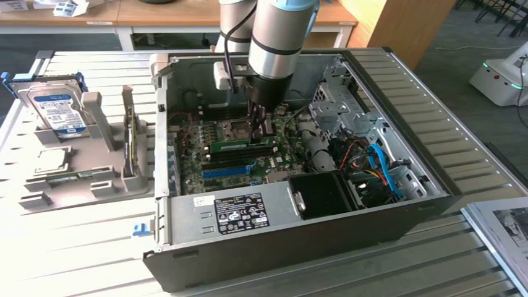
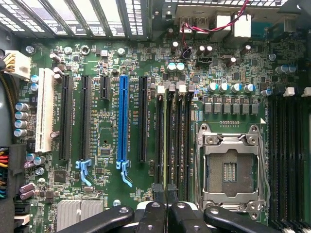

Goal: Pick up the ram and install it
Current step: 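Insert the ram into the slot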

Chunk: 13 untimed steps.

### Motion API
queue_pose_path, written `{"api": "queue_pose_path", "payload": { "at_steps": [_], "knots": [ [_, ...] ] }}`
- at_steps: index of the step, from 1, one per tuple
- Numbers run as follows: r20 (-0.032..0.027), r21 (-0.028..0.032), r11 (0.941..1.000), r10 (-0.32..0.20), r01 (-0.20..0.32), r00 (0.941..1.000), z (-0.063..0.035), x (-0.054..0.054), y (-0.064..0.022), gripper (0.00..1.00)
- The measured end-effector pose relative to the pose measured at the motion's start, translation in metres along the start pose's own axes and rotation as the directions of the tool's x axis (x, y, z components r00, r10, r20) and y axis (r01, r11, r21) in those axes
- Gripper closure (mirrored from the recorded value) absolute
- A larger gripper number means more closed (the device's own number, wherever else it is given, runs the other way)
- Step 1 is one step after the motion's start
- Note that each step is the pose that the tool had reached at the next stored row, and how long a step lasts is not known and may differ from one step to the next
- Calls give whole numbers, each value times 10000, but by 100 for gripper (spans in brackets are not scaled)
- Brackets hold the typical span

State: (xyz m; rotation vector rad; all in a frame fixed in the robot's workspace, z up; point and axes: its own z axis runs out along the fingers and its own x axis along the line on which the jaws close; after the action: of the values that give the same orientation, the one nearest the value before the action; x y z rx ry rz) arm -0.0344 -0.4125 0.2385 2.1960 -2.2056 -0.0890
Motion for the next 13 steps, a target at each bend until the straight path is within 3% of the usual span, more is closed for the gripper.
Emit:
{"api": "queue_pose_path", "payload": {
  "at_steps": [5,13],
  "knots": [
    [2,27,10000,1,-1,10000,1,0,1,89],
    [1,168,9999,-5,5,10000,1,0,6,89]
  ]
}}
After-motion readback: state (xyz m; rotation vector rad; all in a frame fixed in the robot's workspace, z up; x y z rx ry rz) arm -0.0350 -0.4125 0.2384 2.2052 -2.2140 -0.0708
